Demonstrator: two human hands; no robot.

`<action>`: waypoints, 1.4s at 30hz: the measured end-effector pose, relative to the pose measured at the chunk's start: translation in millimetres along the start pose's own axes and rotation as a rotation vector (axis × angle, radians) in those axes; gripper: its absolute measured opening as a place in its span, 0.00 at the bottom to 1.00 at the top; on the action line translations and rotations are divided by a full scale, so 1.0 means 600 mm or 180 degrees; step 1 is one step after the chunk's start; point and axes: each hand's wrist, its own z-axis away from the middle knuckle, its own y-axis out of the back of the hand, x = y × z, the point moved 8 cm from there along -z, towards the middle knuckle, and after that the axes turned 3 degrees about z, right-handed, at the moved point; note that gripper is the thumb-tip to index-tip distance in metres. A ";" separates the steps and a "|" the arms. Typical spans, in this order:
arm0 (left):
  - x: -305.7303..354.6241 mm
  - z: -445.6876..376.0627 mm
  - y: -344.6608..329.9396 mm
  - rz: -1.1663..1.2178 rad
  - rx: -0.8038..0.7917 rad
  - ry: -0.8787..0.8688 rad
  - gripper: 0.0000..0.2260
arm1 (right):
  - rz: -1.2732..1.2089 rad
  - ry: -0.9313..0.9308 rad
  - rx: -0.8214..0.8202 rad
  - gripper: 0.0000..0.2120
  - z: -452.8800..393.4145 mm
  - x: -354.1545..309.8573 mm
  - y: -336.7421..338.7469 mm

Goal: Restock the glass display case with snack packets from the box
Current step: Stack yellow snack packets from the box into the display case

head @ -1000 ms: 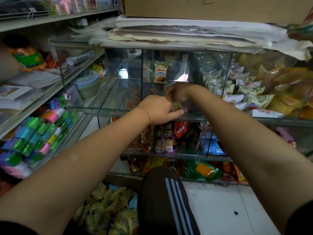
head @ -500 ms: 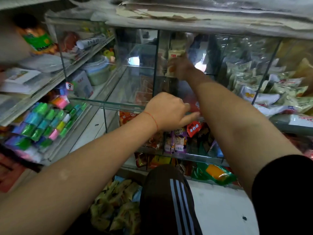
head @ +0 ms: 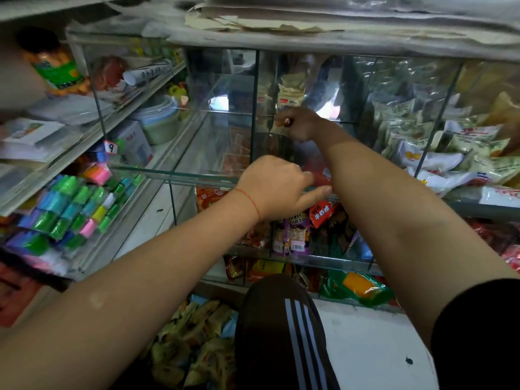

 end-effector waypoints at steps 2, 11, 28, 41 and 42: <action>0.000 0.000 0.001 0.0035 0.0027 0.0005 0.22 | -0.0048 0.0016 0.0025 0.20 0.000 0.003 0.002; -0.003 0.001 0.000 -0.0068 0.0125 -0.0024 0.23 | -0.0228 -0.0013 -0.0172 0.26 0.005 0.000 0.000; -0.004 0.022 0.023 0.0432 0.0226 0.0214 0.18 | -0.0200 0.0251 0.0877 0.11 0.167 -0.105 0.094; -0.112 0.570 -0.301 0.1611 -0.1508 0.3295 0.11 | 0.0540 0.1273 0.0103 0.07 0.363 -0.233 -0.456; -0.113 0.601 -0.326 0.1630 -0.1591 0.3370 0.12 | 0.0511 0.1096 -0.0170 0.08 0.360 -0.219 -0.515</action>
